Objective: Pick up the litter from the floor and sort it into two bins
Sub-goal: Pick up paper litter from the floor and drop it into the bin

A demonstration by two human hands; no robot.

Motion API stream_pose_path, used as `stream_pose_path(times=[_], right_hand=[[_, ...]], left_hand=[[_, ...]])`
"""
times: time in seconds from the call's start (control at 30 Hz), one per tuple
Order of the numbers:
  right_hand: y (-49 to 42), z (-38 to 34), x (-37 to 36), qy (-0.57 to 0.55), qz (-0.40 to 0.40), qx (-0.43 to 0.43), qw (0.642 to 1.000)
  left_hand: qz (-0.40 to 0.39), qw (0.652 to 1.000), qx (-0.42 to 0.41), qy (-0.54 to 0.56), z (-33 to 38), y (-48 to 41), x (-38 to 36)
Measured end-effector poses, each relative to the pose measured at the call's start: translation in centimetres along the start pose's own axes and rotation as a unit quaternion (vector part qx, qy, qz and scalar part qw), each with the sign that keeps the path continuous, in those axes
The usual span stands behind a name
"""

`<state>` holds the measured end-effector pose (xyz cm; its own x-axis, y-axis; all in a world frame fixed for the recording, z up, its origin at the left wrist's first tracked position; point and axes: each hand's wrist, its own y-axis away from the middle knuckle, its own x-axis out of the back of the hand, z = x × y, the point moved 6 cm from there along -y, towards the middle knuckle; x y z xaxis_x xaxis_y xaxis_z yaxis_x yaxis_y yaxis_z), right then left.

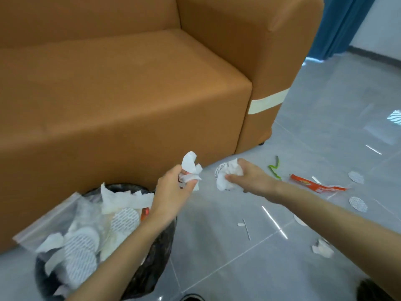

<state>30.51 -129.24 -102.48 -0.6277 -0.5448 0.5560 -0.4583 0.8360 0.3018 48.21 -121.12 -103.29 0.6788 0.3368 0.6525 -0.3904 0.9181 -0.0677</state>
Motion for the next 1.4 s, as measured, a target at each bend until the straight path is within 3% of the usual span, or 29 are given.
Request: stream_pose_path(times=[0.23,0.5,0.63,0.73,1.0,1.1,1.27,1.4], right_hand=[[0.0,-11.2,-6.4,0.012,-0.107,0.037,0.993],[1.3,-15.6,-18.1,0.025,-0.208,-0.011,0.978],[2.8,-16.0,-21.9,0.059,-0.235,-0.040,0.969],[3.5,-16.4,-23.1,0.143,-0.244,0.001,0.959],[4.3,-16.7,-22.0,0.282,-0.117,0.171,0.937],[5.1,-15.6,-23.1,0.335,-0.164,0.195,0.907],[5.2,-12.3,-25.0,0.370,-0.278,0.154,0.873],[4.9,-11.1,-25.5,0.387,-0.309,0.136,0.858]], left_hand=[[0.066,0.997,0.025,-0.030,-2.6,3.6,11.2],[0.084,0.988,0.040,-0.123,-9.2,9.2,19.1],[0.016,0.983,0.079,-0.163,-12.8,11.3,18.8],[-0.049,0.976,0.108,-0.183,-15.4,12.6,17.4],[-0.101,0.971,0.128,-0.176,-18.2,13.8,13.9],[-0.108,0.967,0.132,-0.187,-18.8,13.7,12.7],[-0.131,0.958,0.141,-0.213,-19.6,13.1,11.7],[-0.160,0.942,0.127,-0.265,-19.9,12.6,11.3]])
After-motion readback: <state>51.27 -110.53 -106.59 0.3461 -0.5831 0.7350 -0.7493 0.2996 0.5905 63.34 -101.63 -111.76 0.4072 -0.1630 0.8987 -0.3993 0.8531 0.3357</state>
